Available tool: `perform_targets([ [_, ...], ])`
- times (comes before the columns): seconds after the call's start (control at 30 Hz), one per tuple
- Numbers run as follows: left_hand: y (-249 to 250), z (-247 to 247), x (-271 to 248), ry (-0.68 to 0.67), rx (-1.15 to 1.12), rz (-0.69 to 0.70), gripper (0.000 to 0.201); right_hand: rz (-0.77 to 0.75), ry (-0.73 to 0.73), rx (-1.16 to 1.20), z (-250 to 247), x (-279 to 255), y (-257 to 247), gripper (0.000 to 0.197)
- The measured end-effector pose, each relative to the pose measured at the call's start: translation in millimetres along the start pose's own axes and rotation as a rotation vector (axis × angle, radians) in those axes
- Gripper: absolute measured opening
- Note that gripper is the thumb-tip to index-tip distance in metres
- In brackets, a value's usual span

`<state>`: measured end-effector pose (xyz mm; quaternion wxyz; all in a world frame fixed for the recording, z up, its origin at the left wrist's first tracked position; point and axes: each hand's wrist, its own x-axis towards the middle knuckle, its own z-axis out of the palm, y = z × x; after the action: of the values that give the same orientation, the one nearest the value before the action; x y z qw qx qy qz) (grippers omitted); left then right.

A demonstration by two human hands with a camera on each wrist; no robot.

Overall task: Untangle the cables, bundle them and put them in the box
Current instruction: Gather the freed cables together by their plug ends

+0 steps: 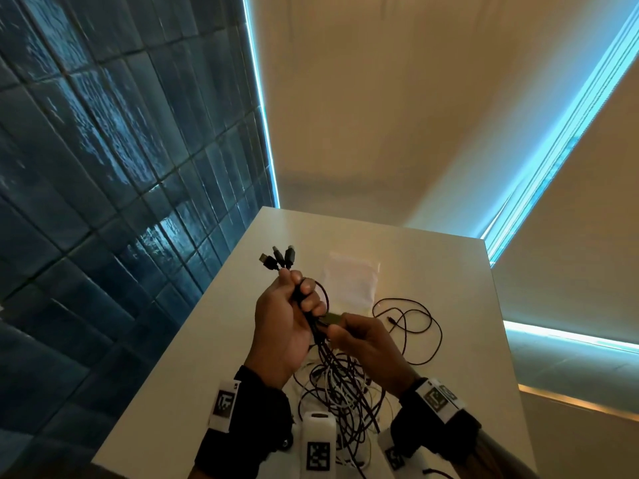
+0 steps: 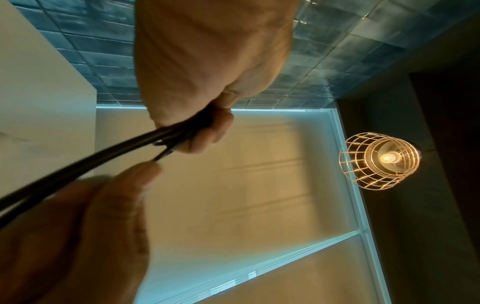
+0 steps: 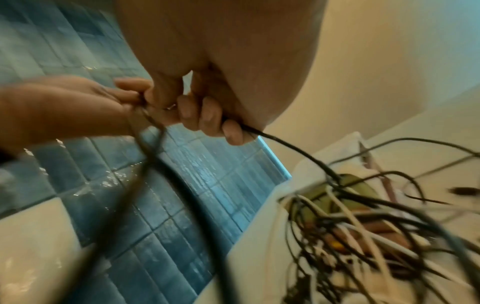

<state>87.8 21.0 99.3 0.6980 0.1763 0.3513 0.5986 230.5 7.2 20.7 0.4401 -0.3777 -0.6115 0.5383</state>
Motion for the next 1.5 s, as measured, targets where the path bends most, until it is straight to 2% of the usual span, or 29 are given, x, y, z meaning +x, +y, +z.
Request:
perform_targets([
  [0.23, 12.8, 1.8, -10.3, -0.085, 0.117, 0.125, 0.033, 0.248, 0.076, -0.159, -37.3, -8.2, 62.4, 0.030],
  [0.33, 16.0, 3.3, -13.9, -0.094, 0.157, 0.160, 0.032, 0.255, 0.099, -0.226, -44.8, -6.3, 82.0, 0.031],
  [0.47, 20.2, 4.1, -17.2, -0.097, 0.193, 0.213, 0.032, 0.272, 0.134, -0.202, -55.4, -5.4, 102.5, 0.030],
  [0.57, 18.5, 2.7, -17.4, -0.079, 0.232, 0.225, 0.031, 0.287, 0.162, -0.256, -59.0, 0.4, 106.1, 0.033],
  [0.67, 13.2, -2.5, -13.9, -0.026, 0.297, 0.201, 0.032, 0.283, 0.290, -0.342, -59.6, 15.0, 92.0, 0.030],
  [0.73, 7.9, -7.5, -10.0, 0.011, 0.332, 0.174, 0.033, 0.285, 0.417, -0.250, -59.6, 24.3, 73.1, 0.025],
  [0.8, 0.3, -11.6, -6.1, 0.065, 0.361, 0.124, 0.032, 0.244, 0.470, -0.124, -56.7, 29.3, 49.0, 0.019],
  [0.93, -15.1, -12.9, -0.2, 0.149, 0.369, 0.028, 0.031, 0.107, 0.443, 0.013, -40.0, 30.9, 1.3, 0.012],
  [1.07, -21.3, -5.4, 2.7, 0.184, 0.313, -0.038, 0.034, -0.001, 0.296, 0.074, -21.3, 20.0, -29.8, 0.008],
  [1.17, -22.2, -0.4, 3.5, 0.162, 0.227, -0.065, 0.034, -0.052, 0.183, 0.059, -12.6, 11.7, -36.1, 0.006],
  [1.3, -19.6, 2.4, 3.9, 0.085, 0.064, -0.016, 0.034, -0.023, 0.109, 0.014, -13.9, 7.2, -24.4, 0.006],
  [1.5, -17.1, 10.6, 1.4, 0.014, 0.035, 0.087, 0.035, 0.108, 0.145, 0.058, -21.9, 4.9, 12.1, 0.019],
])
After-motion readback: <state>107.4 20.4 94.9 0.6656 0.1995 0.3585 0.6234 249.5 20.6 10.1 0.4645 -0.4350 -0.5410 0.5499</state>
